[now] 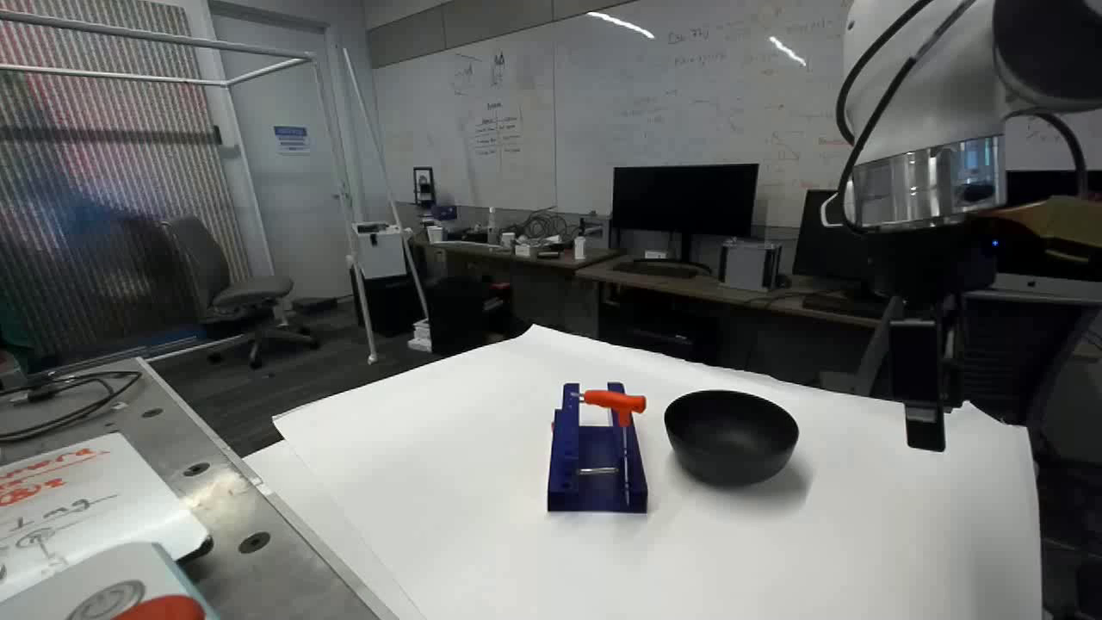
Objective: Put the orange object in the bowl
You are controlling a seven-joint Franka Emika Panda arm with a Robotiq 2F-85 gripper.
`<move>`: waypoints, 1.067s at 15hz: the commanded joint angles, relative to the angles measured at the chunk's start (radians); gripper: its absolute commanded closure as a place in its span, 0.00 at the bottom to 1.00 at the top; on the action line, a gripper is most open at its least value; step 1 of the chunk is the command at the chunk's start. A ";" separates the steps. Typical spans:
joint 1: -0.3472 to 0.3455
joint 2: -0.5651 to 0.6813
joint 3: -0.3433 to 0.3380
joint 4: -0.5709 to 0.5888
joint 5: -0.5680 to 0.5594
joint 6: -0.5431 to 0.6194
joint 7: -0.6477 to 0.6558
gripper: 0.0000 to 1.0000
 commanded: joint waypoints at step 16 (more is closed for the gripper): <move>0.035 0.518 0.032 0.541 -0.115 0.064 -0.061 0.00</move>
